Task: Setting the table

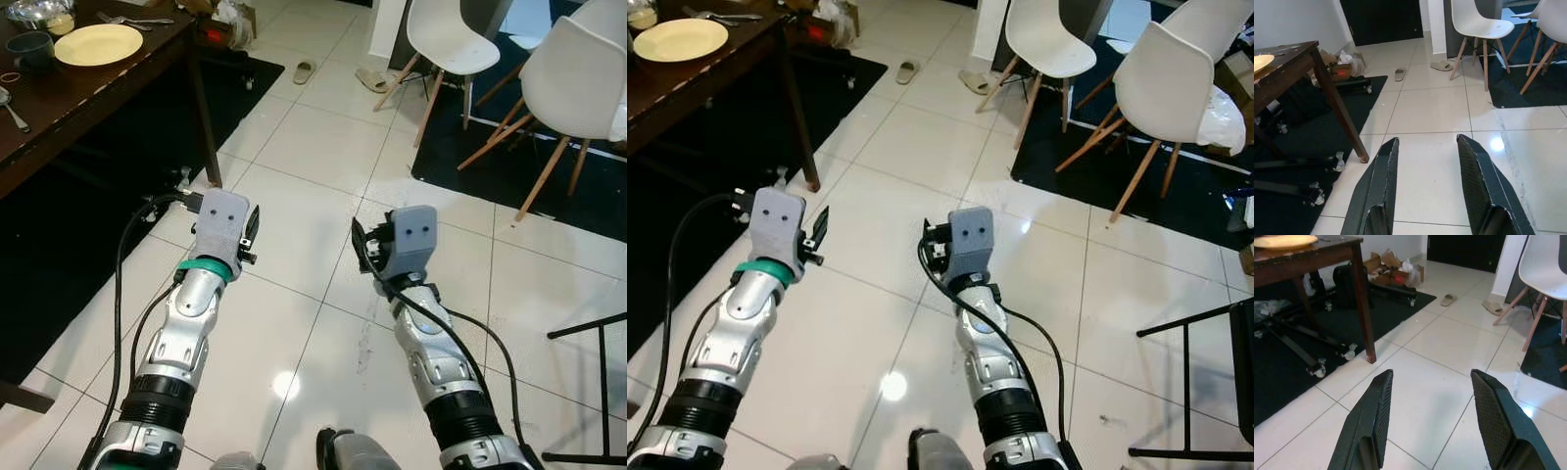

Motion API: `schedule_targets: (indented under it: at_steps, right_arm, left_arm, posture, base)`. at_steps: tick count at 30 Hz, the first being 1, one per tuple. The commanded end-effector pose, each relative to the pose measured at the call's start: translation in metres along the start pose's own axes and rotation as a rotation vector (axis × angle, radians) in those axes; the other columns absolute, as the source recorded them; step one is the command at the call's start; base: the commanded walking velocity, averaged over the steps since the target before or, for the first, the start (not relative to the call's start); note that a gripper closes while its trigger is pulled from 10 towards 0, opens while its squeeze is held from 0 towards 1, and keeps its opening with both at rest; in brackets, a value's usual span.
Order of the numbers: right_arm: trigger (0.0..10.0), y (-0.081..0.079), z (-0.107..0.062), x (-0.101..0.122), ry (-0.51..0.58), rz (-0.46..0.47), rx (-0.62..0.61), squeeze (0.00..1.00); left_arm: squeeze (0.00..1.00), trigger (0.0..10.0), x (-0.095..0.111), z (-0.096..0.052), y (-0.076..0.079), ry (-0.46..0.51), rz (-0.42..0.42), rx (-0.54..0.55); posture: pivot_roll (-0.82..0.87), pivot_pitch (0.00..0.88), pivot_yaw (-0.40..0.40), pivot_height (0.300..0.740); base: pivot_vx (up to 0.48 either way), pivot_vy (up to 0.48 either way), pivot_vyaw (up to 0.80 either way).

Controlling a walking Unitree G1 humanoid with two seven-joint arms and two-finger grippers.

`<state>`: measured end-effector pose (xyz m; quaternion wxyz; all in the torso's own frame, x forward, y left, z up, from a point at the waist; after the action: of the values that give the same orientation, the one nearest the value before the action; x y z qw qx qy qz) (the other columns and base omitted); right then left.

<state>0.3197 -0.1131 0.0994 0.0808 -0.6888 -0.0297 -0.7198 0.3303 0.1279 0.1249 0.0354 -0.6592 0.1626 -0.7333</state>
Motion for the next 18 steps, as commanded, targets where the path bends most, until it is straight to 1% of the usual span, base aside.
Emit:
schedule_targets:
  at_steps: [1,3,4,11,18]
  right_arm:
    - [10.0,0.004,-0.003,-0.004,-0.018,0.002,-0.024,0.00]
    - [10.0,0.005,-0.003,-0.004,-0.018,0.002,-0.025,0.00]
    - [10.0,0.005,-0.003,-0.003,-0.017,0.001,-0.026,0.00]
    - [10.0,0.006,-0.003,-0.003,-0.019,-0.007,-0.024,0.00]
    - [10.0,0.005,-0.003,-0.003,-0.020,-0.007,-0.022,0.00]
  left_arm:
    - [0.00,10.0,-0.004,-0.003,0.008,-0.008,0.013,-0.036]
    - [0.00,10.0,-0.005,-0.003,0.009,-0.008,0.014,-0.037]
    - [0.00,10.0,-0.005,-0.003,0.010,-0.004,0.011,-0.044]
    - [0.00,10.0,-0.004,-0.001,0.018,0.008,0.010,-0.068]
    - [0.00,10.0,-0.004,-0.001,0.018,0.010,0.012,-0.074]
  posture:
    - [0.01,0.000,0.020,0.740]
    - [0.01,0.000,0.020,0.740]
    - [0.01,0.000,0.021,0.740]
    - [0.01,0.000,0.019,0.740]
    - [0.01,0.000,0.022,0.740]
  base:
    - [0.000,0.000,0.00]
    - [0.000,0.000,0.00]
    - [0.375,0.000,0.00]
    - [0.480,0.000,0.00]
    - [0.480,0.000,0.00]
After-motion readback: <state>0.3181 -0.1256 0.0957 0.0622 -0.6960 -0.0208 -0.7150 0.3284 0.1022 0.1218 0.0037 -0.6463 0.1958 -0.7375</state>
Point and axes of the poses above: a point about 5 cm out from each wrist's last joint towards the gripper, its own z axis pointing out of the wrist towards the gripper, its own x axis along the axis of the wrist's last joint, y = z × x, the point moved 1 cm from there along z, pointing out of the wrist towards the gripper, and after that the axes turned 4 degrees about z, right-handed, at the moved point
